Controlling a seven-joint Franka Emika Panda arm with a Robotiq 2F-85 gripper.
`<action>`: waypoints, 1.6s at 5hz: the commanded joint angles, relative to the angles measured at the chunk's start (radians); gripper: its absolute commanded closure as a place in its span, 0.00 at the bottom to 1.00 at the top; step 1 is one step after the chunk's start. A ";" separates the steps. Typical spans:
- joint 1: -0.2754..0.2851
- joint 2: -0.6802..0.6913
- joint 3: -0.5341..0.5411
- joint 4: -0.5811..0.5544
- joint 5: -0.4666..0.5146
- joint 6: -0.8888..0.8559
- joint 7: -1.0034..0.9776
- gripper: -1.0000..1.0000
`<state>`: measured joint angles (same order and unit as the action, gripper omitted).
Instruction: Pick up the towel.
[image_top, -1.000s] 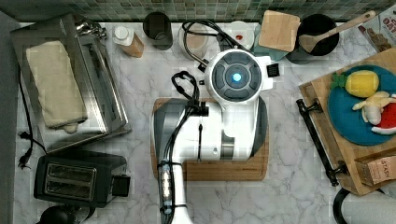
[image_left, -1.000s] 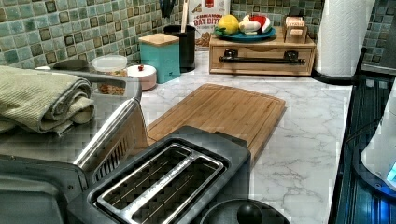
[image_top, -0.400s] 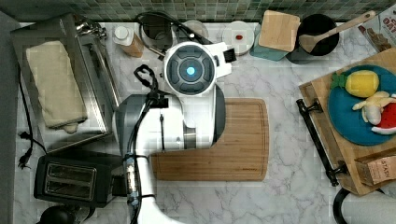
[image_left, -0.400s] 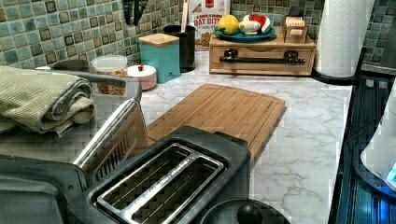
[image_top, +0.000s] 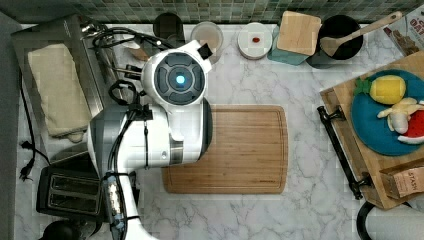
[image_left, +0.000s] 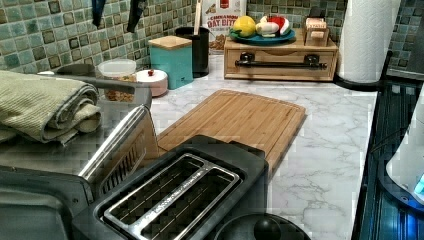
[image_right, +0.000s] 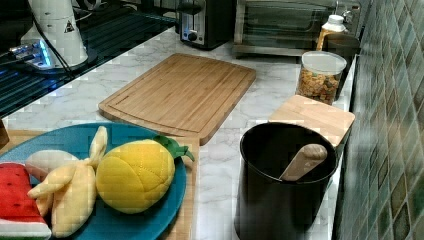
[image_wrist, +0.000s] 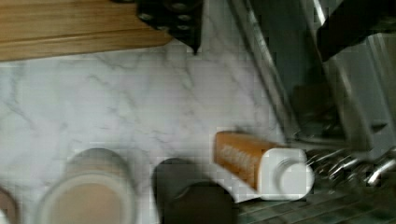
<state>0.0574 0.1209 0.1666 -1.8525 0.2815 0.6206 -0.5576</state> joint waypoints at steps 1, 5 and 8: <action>0.000 -0.010 0.069 0.116 0.315 0.029 -0.361 0.00; 0.052 0.155 0.162 0.287 0.440 -0.078 -0.591 0.00; 0.087 0.222 0.211 0.355 0.385 -0.138 -0.601 0.00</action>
<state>0.0895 0.3765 0.3303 -1.6680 0.6768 0.4709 -1.0605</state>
